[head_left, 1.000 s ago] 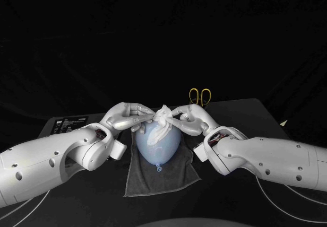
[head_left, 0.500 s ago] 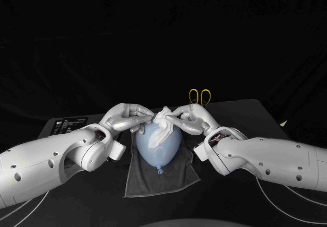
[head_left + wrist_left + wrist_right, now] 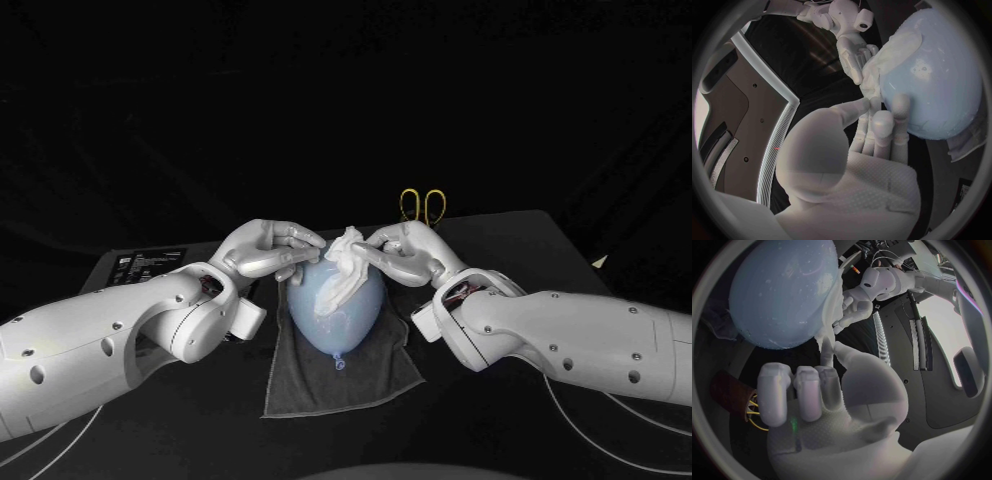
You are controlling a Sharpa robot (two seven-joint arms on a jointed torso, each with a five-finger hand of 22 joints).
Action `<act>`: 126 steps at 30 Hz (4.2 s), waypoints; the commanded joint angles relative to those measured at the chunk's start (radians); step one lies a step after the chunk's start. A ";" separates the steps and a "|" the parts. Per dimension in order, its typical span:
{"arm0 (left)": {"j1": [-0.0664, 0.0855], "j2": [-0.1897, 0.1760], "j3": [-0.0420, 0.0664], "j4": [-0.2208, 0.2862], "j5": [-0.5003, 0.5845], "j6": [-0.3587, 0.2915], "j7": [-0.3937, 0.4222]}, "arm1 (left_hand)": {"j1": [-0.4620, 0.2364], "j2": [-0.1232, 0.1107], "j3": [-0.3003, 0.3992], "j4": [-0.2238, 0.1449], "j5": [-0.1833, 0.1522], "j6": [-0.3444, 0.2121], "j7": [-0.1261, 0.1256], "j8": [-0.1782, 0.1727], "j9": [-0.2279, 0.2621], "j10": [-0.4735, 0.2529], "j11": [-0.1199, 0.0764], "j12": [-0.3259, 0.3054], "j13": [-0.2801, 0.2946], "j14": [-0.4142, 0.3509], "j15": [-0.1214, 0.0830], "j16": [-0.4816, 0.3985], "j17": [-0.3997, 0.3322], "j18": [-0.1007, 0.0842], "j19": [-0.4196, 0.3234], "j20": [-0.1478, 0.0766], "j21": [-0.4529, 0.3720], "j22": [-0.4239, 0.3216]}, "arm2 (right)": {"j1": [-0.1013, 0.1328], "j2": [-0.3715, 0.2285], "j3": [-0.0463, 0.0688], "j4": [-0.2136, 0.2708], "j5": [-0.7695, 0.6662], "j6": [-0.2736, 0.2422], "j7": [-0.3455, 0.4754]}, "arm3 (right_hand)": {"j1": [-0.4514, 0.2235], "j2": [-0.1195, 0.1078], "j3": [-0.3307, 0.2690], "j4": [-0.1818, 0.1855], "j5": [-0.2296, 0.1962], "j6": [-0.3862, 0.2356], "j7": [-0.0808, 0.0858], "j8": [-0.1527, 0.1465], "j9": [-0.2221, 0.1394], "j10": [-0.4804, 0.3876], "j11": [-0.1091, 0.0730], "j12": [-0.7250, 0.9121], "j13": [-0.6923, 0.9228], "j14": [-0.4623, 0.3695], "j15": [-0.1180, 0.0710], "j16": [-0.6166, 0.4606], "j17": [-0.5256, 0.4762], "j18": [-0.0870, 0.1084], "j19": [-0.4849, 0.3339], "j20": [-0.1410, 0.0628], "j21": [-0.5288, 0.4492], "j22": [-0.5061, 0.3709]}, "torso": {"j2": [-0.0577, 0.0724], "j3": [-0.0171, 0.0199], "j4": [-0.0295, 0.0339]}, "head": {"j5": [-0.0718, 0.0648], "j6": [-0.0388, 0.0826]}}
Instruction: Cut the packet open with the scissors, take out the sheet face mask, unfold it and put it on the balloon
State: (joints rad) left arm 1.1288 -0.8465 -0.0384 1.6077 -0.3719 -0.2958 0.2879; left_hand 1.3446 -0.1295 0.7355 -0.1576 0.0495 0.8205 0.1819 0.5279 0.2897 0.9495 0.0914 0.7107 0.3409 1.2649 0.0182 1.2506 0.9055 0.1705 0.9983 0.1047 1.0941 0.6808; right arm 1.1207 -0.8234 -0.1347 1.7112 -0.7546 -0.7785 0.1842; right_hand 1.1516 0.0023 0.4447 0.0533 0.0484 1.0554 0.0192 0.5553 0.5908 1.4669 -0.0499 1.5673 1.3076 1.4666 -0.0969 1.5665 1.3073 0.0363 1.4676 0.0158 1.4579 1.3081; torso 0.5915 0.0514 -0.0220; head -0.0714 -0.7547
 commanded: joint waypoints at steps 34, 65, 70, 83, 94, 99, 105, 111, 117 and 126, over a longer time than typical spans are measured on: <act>0.000 -0.001 0.001 0.000 0.005 0.021 0.003 | 0.008 0.006 0.011 -0.021 0.002 0.007 0.004 -0.008 -0.010 0.001 0.010 0.012 -0.003 0.000 0.002 -0.002 0.003 0.010 -0.013 0.002 0.024 0.018 | 0.000 0.000 0.001 -0.003 0.158 0.077 0.133 | 0.025 0.037 0.336 -0.226 0.000 -0.101 0.110 -0.220 -0.111 0.034 0.097 -0.121 0.172 0.104 0.080 0.004 0.263 0.001 0.032 0.074 -0.049 0.214 | 0.000 -0.0001 0.0001 | -0.002 -0.002; 0.000 0.000 0.000 0.000 0.005 0.027 -0.005 | 0.007 0.006 0.016 -0.028 0.002 0.007 0.005 -0.010 -0.014 0.000 0.011 0.015 -0.004 0.002 0.003 0.000 0.004 0.010 -0.016 0.003 0.034 0.027 | 0.000 -0.002 0.001 -0.018 0.070 -0.073 0.037 | -0.018 -0.149 0.088 -0.261 0.000 0.081 0.000 -0.075 -0.106 0.104 0.004 0.003 0.263 0.104 -0.001 0.004 0.263 -0.013 0.061 0.001 0.012 0.232 | 0.000 0.0000 -0.0001 | -0.004 -0.003; 0.000 0.001 0.000 -0.002 0.005 0.027 -0.005 | 0.007 0.006 0.016 -0.028 0.002 0.007 0.005 -0.010 -0.014 0.000 0.011 0.015 -0.004 0.002 0.003 0.000 0.004 0.010 -0.016 0.003 0.034 0.027 | 0.000 -0.006 0.001 -0.015 0.063 -0.042 0.054 | -0.047 -0.157 0.041 -0.230 0.004 -0.046 0.046 -0.128 -0.142 0.055 0.037 -0.088 0.201 0.104 0.018 0.004 0.263 0.004 0.025 0.006 -0.073 0.206 | 0.000 0.0000 0.0002 | -0.006 -0.002; 0.000 0.002 0.000 -0.003 0.005 0.031 -0.006 | 0.008 0.006 0.017 -0.031 0.002 0.008 0.005 -0.010 -0.015 0.000 0.011 0.016 -0.004 0.001 0.003 0.000 0.003 0.010 -0.017 0.003 0.037 0.029 | 0.001 -0.013 0.001 -0.006 0.063 0.117 0.078 | -0.031 -0.102 -0.058 -0.165 0.000 -0.201 0.143 -0.273 -0.238 -0.046 0.127 -0.222 0.110 0.104 0.105 0.004 0.263 0.022 -0.024 0.080 -0.173 0.177 | 0.001 0.0000 0.0003 | -0.006 -0.001; 0.000 0.002 0.000 -0.004 0.005 0.030 -0.005 | 0.007 0.007 0.019 -0.033 0.002 0.008 0.006 -0.011 -0.017 -0.001 0.012 0.017 -0.005 0.001 0.004 -0.001 0.001 0.010 -0.020 0.004 0.039 0.028 | 0.001 -0.018 0.001 -0.004 0.123 0.194 0.113 | -0.106 0.049 -0.121 0.032 0.002 -0.178 0.145 -0.282 -0.259 -0.072 0.134 -0.237 0.089 0.104 0.114 0.004 0.263 0.025 -0.025 0.105 -0.169 0.179 | 0.000 0.0001 -0.0003 | -0.004 0.003; 0.000 0.002 0.000 -0.004 0.006 0.029 -0.005 | 0.007 0.007 0.019 -0.033 0.002 0.008 0.006 -0.011 -0.017 -0.001 0.012 0.017 -0.005 0.001 0.004 -0.001 0.001 0.010 -0.020 0.004 0.039 0.028 | 0.001 -0.021 0.001 -0.004 0.181 0.198 0.148 | -0.026 0.149 -0.034 0.036 0.000 -0.143 0.126 -0.272 -0.263 -0.042 0.116 -0.200 0.110 0.104 0.098 0.004 0.263 0.017 -0.004 0.093 -0.127 0.192 | 0.000 0.0002 -0.0004 | -0.005 0.003; 0.000 0.001 0.000 -0.004 0.007 0.028 -0.005 | 0.006 0.007 0.019 -0.033 0.002 0.008 0.006 -0.011 -0.018 -0.001 0.012 0.017 -0.005 0.001 0.004 0.000 0.002 0.010 -0.021 0.004 0.040 0.030 | 0.001 -0.023 0.001 -0.005 0.242 0.198 0.170 | 0.036 0.136 0.065 -0.015 0.000 -0.121 0.121 -0.264 -0.269 -0.035 0.110 -0.191 0.113 0.104 0.092 0.004 0.263 0.014 0.001 0.084 -0.115 0.195 | 0.001 0.0001 0.0001 | -0.005 0.002; 0.000 0.000 0.000 -0.004 0.007 0.028 -0.005 | 0.006 0.008 0.020 -0.033 0.002 0.007 0.006 -0.012 -0.018 -0.002 0.013 0.017 -0.005 0.001 0.004 0.000 0.002 0.010 -0.021 0.004 0.042 0.032 | 0.001 -0.024 0.001 -0.006 0.273 0.184 0.174 | 0.072 0.093 0.137 -0.083 0.000 -0.114 0.119 -0.255 -0.270 -0.030 0.107 -0.185 0.115 0.104 0.089 0.004 0.263 0.013 0.004 0.081 -0.107 0.197 | 0.000 0.0001 -0.0003 | -0.005 0.001; 0.000 -0.001 0.000 -0.003 0.007 0.028 -0.005 | 0.005 0.009 0.021 -0.034 0.002 0.007 0.006 -0.012 -0.019 -0.003 0.013 0.017 -0.005 0.001 0.004 0.000 0.001 0.010 -0.022 0.004 0.042 0.031 | 0.001 -0.024 0.001 -0.007 0.292 0.169 0.175 | 0.089 0.068 0.188 -0.141 0.000 -0.115 0.124 -0.248 -0.268 -0.035 0.110 -0.192 0.107 0.104 0.090 0.004 0.263 0.013 0.003 0.081 -0.109 0.196 | 0.001 0.0003 -0.0004 | -0.005 0.001; 0.000 -0.002 0.000 -0.003 0.010 0.028 -0.005 | 0.005 0.010 0.022 -0.034 0.002 0.006 0.007 -0.013 -0.020 -0.004 0.013 0.018 -0.006 0.000 0.005 0.000 0.000 0.010 -0.023 0.005 0.043 0.032 | 0.001 -0.026 0.001 -0.009 0.330 0.157 0.181 | 0.015 0.014 0.157 -0.135 0.000 -0.136 0.135 -0.251 -0.271 -0.040 0.121 -0.197 0.100 0.104 0.102 0.004 0.263 0.015 -0.003 0.089 -0.120 0.192 | 0.000 0.0002 0.0000 | -0.005 0.002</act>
State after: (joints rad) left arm 1.1287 -0.8495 -0.0387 1.6027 -0.3694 -0.2800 0.2765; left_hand 1.3451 -0.1286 0.7549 -0.1879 0.0496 0.8253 0.1834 0.5205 0.2707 0.9490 0.0990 0.7229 0.3353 1.2649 0.0183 1.2506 0.9068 0.1618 0.9825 0.1111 1.1337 0.7116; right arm 1.1216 -0.8497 -0.1349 1.7011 -0.4551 -0.6172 0.3438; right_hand 1.1865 0.0190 0.6059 -0.0851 0.0451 0.9235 0.1552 0.3128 0.3253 1.4242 0.0643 1.3750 1.3067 1.4665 0.0000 1.5666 1.3073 0.0529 1.4663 0.1004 1.3404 1.3081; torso 0.5918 0.0516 -0.0221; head -0.0764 -0.7536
